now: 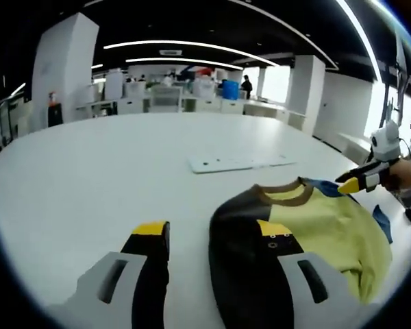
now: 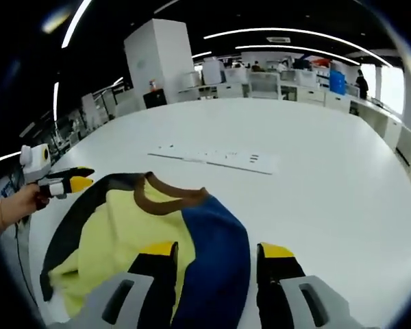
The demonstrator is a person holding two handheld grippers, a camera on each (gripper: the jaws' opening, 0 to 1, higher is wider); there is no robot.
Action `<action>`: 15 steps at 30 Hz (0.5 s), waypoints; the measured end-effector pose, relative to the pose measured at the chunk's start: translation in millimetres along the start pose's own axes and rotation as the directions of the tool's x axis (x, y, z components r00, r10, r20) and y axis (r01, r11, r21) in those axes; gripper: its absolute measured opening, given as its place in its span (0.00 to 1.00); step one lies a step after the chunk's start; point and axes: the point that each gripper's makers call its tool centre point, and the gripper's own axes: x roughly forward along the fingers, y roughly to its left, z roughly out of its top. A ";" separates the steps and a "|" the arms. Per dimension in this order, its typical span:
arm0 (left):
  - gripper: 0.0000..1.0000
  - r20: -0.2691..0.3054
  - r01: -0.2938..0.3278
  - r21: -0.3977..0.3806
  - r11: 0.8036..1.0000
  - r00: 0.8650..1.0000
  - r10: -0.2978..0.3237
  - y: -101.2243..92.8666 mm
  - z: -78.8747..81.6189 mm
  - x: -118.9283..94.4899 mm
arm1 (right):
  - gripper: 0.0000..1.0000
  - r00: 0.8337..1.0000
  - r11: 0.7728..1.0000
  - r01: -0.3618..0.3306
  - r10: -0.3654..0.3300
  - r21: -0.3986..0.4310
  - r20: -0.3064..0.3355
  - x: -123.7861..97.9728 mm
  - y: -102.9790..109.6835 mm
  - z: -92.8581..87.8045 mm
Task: Fold the garment on the visible template until the final outline fits inside the template.
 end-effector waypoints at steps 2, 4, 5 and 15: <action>0.53 0.003 0.014 0.010 1.000 1.000 -0.014 -4.3 1.3 -7.8 | 0.51 1.000 1.000 -0.017 0.017 -0.006 -0.003 -7.8 7.0 -1.6; 0.56 0.007 0.025 0.022 0.999 1.000 -0.025 -8.3 2.8 -16.1 | 0.54 0.999 0.999 -0.039 0.039 -0.020 -0.001 -15.4 14.4 -2.8; 0.57 0.008 0.033 0.023 0.999 0.999 -0.033 -10.4 3.2 -19.2 | 0.55 0.999 0.998 -0.053 0.053 -0.025 -0.004 -19.7 18.7 -4.5; 0.67 -0.006 0.096 0.038 0.995 0.995 -0.095 -29.1 1.6 -54.2 | 0.63 0.994 0.992 -0.110 0.109 -0.058 -0.011 -54.6 41.5 -21.5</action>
